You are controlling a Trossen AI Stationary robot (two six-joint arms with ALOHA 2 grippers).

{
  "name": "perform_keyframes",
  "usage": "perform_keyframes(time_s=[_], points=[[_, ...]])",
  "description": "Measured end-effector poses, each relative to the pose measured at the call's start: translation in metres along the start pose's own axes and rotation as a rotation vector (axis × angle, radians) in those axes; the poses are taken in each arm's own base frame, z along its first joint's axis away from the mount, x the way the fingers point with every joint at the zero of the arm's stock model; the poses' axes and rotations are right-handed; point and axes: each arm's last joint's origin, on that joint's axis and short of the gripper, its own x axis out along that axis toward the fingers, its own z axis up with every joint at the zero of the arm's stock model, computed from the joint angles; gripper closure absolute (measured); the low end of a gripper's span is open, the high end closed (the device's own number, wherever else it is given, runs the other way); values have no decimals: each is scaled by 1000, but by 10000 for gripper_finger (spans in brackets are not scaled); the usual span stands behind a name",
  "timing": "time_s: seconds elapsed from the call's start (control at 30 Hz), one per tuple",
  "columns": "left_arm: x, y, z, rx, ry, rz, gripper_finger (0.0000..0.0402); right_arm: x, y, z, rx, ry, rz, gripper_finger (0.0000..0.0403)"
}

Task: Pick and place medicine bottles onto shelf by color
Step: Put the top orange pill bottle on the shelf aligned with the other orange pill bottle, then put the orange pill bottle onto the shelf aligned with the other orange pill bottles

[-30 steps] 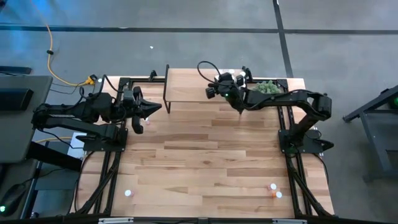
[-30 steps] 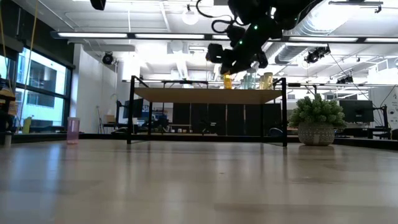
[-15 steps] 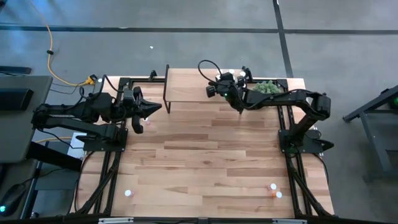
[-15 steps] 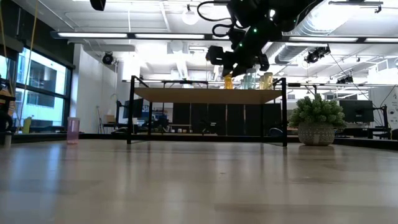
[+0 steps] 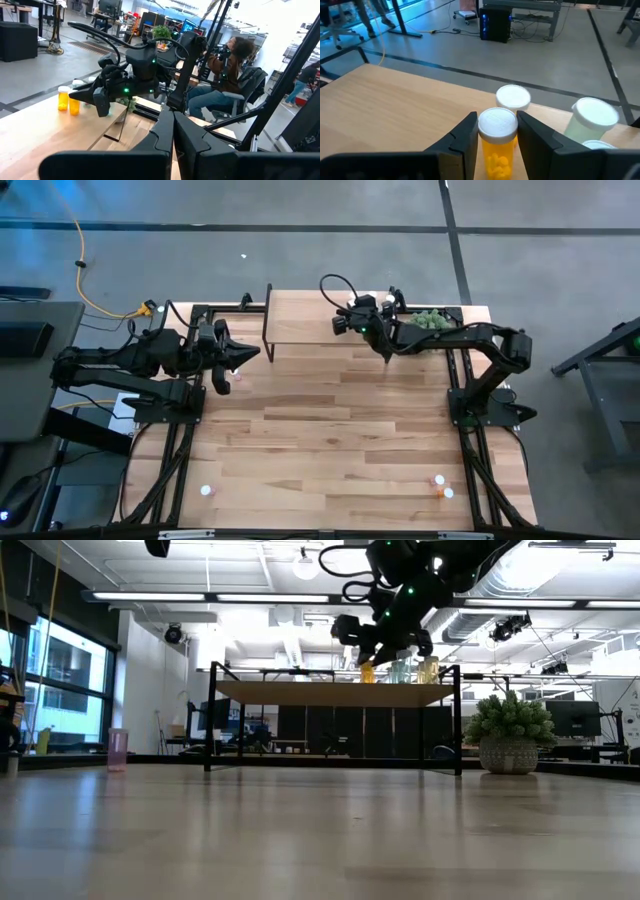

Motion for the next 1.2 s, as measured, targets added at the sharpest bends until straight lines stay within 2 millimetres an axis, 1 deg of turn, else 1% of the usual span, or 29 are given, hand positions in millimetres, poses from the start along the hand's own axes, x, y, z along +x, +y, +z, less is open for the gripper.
perform_keyframes(time_s=[0.1, 0.37, 0.53, 0.93, 1.13, 1.2], points=[[0, 0, 0, 0, 0, 0, 401, 0, 0, 0, -1, 6, 15, 291], [0, 0, 0, 0, 0, 0, 401, 0, 0, 0, -5, 7, 14, 246], [0, 0, 0, 0, 0, 0, 401, -1, 0, 0, -5, 8, 15, 232], [0, 0, 0, 3, 0, -1, 401, -11, -5, 12, 24, -3, 39, 228], [0, 0, 0, 3, 1, -1, 401, -16, -3, 18, 54, -4, 126, 228], [0, 0, 0, 3, 1, -1, 401, -20, -2, 24, 74, -15, 174, 228]])
